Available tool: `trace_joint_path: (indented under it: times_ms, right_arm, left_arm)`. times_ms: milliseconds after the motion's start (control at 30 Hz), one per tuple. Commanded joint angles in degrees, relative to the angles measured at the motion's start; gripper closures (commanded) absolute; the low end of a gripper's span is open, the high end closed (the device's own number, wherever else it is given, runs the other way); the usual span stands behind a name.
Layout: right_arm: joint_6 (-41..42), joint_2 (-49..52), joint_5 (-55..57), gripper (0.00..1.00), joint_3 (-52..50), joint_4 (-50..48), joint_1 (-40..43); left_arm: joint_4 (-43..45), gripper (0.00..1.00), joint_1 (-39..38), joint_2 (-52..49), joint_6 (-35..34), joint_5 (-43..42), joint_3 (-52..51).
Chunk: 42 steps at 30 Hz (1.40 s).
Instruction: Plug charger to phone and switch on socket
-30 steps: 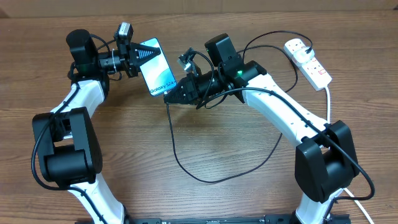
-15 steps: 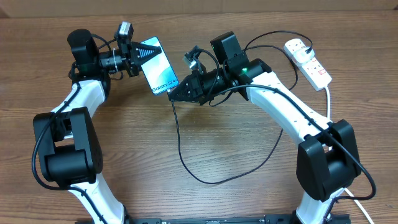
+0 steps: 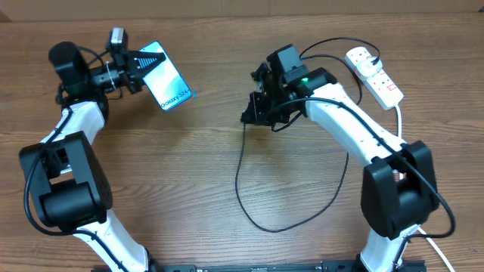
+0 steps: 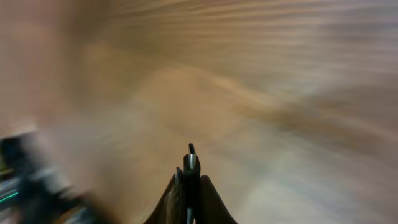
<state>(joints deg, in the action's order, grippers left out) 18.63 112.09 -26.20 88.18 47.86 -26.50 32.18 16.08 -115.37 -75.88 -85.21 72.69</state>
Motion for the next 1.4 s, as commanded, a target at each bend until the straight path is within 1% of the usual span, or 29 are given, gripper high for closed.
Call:
trace_joint_path:
  times_ms: [0, 133, 233, 267, 333, 400, 500, 633, 700, 900, 1033, 1067, 1133, 1267, 1367]
  right_arm:
    - [-0.44, 6.47, 20.39, 0.96, 0.59, -2.1, -3.37]
    - [-0.42, 11.5, 22.6, 0.96, 0.59, -4.07, -3.8]
    - [-0.2, 12.61, 24.28, 0.93, 0.59, -4.76, -3.87]
    - [-0.11, 12.74, 24.37, 0.9, 0.59, -4.85, -3.87]
    - [0.85, 13.38, 24.9, 0.77, 0.59, -4.7, -3.87]
    - [0.9, 13.42, 24.87, 0.67, 0.61, -3.58, -3.87]
    - [2.23, 13.42, 24.87, 0.64, 0.61, -1.55, -3.87]
    - [3.08, 13.42, 24.9, 0.64, 0.61, -1.01, -3.87]
    - [4.17, 13.42, 25.2, 0.66, 0.61, -0.66, -3.8]
    - [9.09, 13.42, 26.14, 0.87, 0.61, 1.11, -3.23]
    - [12.92, 13.42, 24.74, 0.92, 0.61, 1.84, -2.58]
    - [12.92, 13.42, 23.93, 0.92, 0.61, 1.42, -2.58]
    - [12.87, 13.42, 23.15, 0.96, 0.61, -0.63, -2.58]
    - [10.67, 13.42, 23.3, 0.96, 0.61, -3.32, -2.58]
    - [4.44, 13.11, 18.08, 0.96, 1.05, -3.87, -2.58]
  left_arm:
    - [0.24, 0.96, -0.98, 0.7, 1.14, 0.09, 0.48]
    - [0.26, 0.96, -1.33, 0.7, 1.16, -0.31, 0.46]
    - [0.24, 0.96, -1.49, 0.7, 1.36, -0.35, 0.48]
    - [0.26, 0.96, -1.53, 0.7, 1.4, -0.35, 0.48]
    - [0.24, 0.96, -1.57, 0.7, 1.6, -0.35, 0.48]
    - [0.26, 0.96, -1.57, 0.7, 1.6, -0.59, 0.46]
    - [0.26, 0.96, -1.57, 0.7, 1.95, -1.27, 0.48]
    - [0.24, 0.96, -1.57, 0.7, 2.23, -1.6, 0.48]
    - [0.24, 0.96, -1.57, 0.7, 2.21, -1.75, 0.46]
    - [0.24, 0.96, -1.57, 0.7, 2.21, -1.88, 0.46]
    - [0.24, 0.96, -1.57, 0.7, 2.21, -1.88, 0.46]
    - [0.24, 0.96, -1.57, 0.7, 2.21, -1.88, 0.48]
    - [0.24, 0.96, -1.57, 0.7, 2.23, -1.88, 0.46]
    - [0.24, 0.96, -1.57, 0.7, 2.21, -1.88, 0.48]
    - [0.24, 0.96, -1.57, 0.7, 2.21, -2.19, 0.48]
